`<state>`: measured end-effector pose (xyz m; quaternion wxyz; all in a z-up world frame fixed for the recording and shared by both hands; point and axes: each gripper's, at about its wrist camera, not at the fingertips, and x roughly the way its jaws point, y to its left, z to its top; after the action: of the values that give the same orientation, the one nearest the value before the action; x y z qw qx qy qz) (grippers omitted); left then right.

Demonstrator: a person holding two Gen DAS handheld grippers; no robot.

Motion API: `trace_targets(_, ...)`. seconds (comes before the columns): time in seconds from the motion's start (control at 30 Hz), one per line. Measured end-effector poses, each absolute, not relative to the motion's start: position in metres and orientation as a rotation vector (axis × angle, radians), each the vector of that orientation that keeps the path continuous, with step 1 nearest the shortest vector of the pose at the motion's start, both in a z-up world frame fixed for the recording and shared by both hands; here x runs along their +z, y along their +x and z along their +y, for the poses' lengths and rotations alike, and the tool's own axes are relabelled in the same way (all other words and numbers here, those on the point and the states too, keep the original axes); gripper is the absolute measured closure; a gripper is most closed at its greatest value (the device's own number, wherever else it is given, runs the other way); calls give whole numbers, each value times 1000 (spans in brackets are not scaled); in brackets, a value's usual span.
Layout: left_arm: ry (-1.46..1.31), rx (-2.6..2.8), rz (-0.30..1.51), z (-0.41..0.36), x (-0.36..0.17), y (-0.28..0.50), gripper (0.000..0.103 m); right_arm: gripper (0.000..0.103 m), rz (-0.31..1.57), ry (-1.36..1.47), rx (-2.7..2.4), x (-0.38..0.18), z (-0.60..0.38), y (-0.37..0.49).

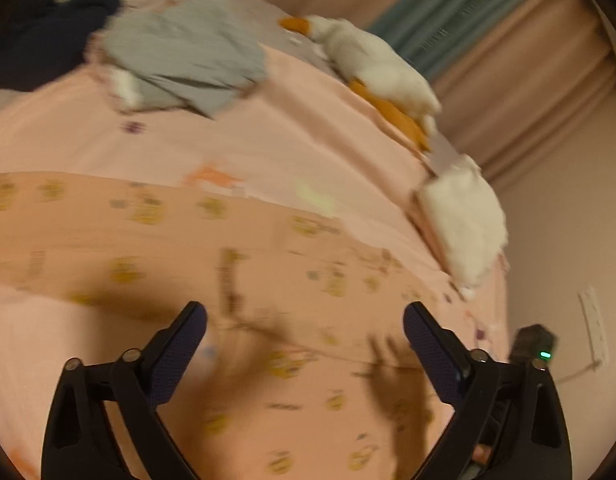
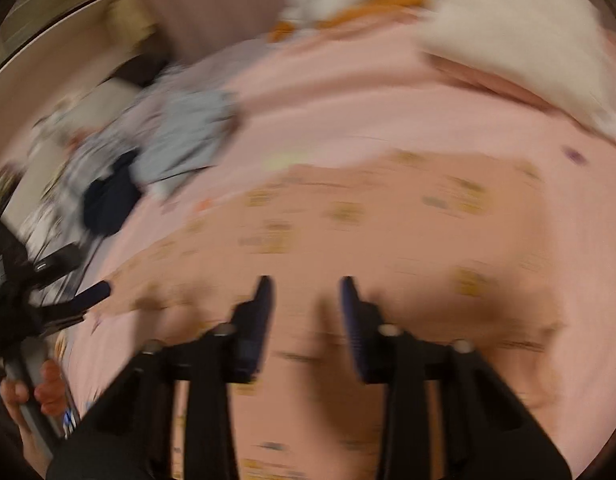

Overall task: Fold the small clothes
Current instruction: 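Lay the sleeve on the shirt body and open the right tool, then grasp the other sleeve cuff with the left tool and fold it across the body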

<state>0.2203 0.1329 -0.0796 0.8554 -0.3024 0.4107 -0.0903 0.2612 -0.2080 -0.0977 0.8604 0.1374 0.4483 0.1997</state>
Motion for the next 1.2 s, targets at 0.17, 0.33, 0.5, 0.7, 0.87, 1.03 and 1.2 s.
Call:
trace_targets(0.17, -629, -259, 943, 103, -108, 255, 55, 82, 944, 390, 331, -119, -252, 267)
trace_targets(0.33, -612, -135, 1025, 105, -147, 266, 59, 91, 983, 405, 271, -138, -271, 262)
trace_targets(0.5, -641, -144, 1045, 115, -162, 259, 63, 89, 995, 426, 270, -138, -289, 259)
trace_targets(0.7, -740, -142, 950, 151, -136, 224, 37, 63, 946, 406, 326, -109, -276, 236)
trace_targets(0.87, -865, -17, 845, 221, -129, 178, 37, 57, 919, 412, 398, -89, -260, 209)
trace_targets(1.03, -1004, 176, 727, 306, -136, 124, 36, 56, 921, 404, 449, -85, -243, 188)
trace_targets(1.2, -1162, 294, 644, 359, -158, 95, 36, 56, 937, 403, 476, -87, -228, 176)
